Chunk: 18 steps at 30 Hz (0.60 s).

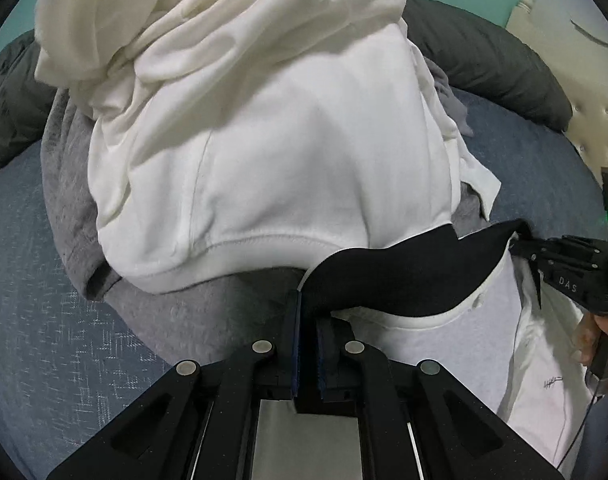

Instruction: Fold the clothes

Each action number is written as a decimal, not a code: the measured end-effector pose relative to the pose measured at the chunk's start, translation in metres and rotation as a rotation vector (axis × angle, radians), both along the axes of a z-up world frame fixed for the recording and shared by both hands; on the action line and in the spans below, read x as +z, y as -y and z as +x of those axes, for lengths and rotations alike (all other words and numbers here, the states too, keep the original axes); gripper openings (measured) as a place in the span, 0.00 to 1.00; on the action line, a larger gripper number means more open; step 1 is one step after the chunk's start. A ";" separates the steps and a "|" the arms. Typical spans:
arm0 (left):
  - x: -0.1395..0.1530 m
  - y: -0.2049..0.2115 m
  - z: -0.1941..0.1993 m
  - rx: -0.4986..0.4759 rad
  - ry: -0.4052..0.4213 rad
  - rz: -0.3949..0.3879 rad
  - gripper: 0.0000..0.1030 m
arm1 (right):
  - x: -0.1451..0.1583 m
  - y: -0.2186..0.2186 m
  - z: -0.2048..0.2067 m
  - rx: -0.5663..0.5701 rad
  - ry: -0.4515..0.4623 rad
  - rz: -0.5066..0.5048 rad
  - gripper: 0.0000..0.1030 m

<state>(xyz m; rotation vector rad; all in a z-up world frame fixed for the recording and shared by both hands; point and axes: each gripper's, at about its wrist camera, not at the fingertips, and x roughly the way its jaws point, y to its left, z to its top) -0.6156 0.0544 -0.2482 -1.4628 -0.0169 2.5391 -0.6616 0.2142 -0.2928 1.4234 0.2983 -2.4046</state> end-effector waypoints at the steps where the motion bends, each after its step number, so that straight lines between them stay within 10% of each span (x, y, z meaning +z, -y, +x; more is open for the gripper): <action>1: 0.000 0.002 0.001 0.006 0.003 0.009 0.20 | -0.004 0.001 0.000 0.003 0.017 -0.016 0.09; 5: 0.004 0.010 0.009 0.013 0.014 0.046 0.52 | -0.001 -0.001 0.003 0.027 0.039 -0.050 0.39; 7: 0.012 0.009 0.016 0.001 -0.002 0.032 0.53 | 0.008 -0.001 0.008 0.057 0.022 -0.054 0.77; 18: 0.040 0.072 0.105 0.033 -0.013 0.049 0.61 | 0.068 -0.056 0.053 0.012 -0.093 -0.171 0.77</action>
